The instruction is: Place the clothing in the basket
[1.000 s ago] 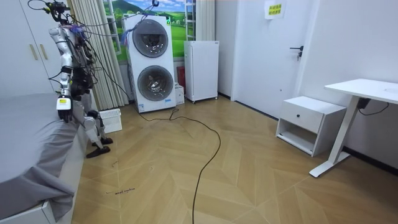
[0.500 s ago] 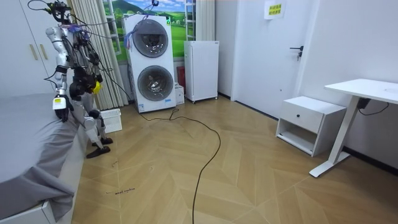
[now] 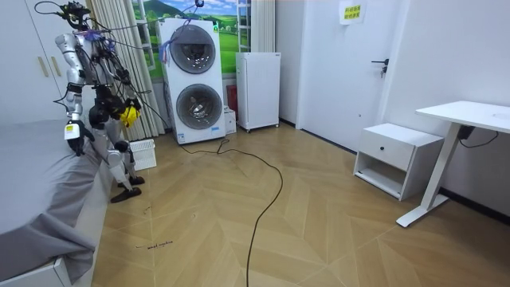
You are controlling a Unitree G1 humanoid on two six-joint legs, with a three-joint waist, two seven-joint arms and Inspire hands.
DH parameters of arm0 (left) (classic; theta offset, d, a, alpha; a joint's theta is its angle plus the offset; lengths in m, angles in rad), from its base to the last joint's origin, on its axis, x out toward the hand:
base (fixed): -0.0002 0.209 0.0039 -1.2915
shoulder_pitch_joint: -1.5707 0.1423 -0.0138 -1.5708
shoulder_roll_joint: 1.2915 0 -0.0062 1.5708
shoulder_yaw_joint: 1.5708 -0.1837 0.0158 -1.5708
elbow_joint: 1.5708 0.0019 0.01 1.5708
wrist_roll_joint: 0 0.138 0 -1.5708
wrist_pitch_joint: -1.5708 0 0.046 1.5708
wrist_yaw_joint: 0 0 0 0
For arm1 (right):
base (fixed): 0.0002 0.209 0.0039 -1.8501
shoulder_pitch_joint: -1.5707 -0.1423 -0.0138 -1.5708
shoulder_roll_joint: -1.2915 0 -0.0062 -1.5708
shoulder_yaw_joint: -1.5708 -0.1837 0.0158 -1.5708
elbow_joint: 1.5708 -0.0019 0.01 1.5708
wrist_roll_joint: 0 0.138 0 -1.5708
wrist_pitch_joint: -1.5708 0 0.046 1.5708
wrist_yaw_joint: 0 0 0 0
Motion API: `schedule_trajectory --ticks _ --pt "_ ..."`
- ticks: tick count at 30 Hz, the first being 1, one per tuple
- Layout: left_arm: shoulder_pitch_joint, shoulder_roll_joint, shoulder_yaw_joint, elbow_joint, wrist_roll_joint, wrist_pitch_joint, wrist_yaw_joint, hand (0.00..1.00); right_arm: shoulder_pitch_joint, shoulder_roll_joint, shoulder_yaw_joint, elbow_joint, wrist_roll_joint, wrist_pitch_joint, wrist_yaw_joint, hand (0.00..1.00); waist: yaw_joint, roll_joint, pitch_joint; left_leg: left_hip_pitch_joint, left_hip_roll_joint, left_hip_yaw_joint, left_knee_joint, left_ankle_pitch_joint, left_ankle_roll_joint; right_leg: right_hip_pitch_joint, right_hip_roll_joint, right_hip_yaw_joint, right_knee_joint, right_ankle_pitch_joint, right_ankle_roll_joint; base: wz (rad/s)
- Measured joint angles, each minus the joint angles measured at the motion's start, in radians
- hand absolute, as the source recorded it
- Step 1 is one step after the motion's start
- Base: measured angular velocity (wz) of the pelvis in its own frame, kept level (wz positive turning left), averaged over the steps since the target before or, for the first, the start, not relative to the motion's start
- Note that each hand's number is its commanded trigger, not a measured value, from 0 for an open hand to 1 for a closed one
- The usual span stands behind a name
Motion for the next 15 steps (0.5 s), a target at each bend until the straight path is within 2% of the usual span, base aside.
schedule_trajectory --ticks 1,4,5,7,9,11,15 --pt "-0.002 0.0 -0.018 0.0 0.001 0.0 -0.004 0.0 -0.021 -0.002 -0.017 0.0 0.002 -0.001 -0.012 1.0 -0.007 0.011 0.0 -0.021 0.001 0.005 0.009 -0.003 0.004 -0.023 0.0 0.004 0.01 0.0 0.001 -0.12" --pt "-0.032 0.001 -0.043 0.001 -0.002 -0.007 -0.013 0.0 -0.073 -0.049 -0.016 -0.002 -0.003 -0.002 -0.061 1.0 -0.006 0.042 0.001 -0.082 -0.006 0.012 0.021 -0.004 0.01 -0.096 -0.003 0.019 0.038 0.004 0.006 -0.14" --pt "-0.042 0.005 -0.062 0.008 -0.019 -0.023 -0.014 0.0 -0.095 -0.069 -0.012 -0.002 -0.006 -0.006 -0.077 1.0 -0.006 0.052 0.0027 -0.092 -0.016 0.011 0.019 -0.003 0.014 -0.113 -0.004 0.023 0.047 0.004 0.006 -0.15" --pt "-0.047 0.008 -0.087 0.011 -0.037 -0.039 -0.016 0.0 -0.119 -0.088 -0.012 -0.002 -0.006 -0.024 -0.091 1.0 -0.005 0.066 0.0019 -0.107 -0.017 0.016 0.019 -0.002 0.016 -0.133 -0.004 0.03 0.053 0.005 0.006 -0.11" --pt "-0.046 0.009 -0.095 0.011 -0.06 -0.06 -0.016 0.0 -0.145 -0.102 -0.012 -0.001 -0.006 -0.031 -0.099 1.0 -0.005 0.075 0.0007 -0.122 -0.018 0.023 0.022 -0.003 0.018 -0.154 -0.001 0.042 0.065 0.004 0.006 -0.12" --pt "-0.05 0.017 -0.133 0.011 -0.095 -0.072 -0.016 0.0 -0.171 -0.112 -0.011 -0.001 -0.002 -0.048 -0.115 1.0 -0.005 0.089 -0.0025 -0.153 -0.018 0.024 0.026 -0.002 0.022 -0.185 0.0 0.046 0.077 0.005 0.006 -0.07" --pt "-0.06 0.025 -0.168 0.011 -0.137 -0.087 -0.016 0.0 -0.193 -0.113 0.011 0.005 0.002 -0.056 -0.126 1.0 -0.002 0.108 -0.0014 -0.194 -0.018 0.021 0.038 -0.003 0.024 -0.222 0.0 0.042 0.083 0.006 0.003 0.01"
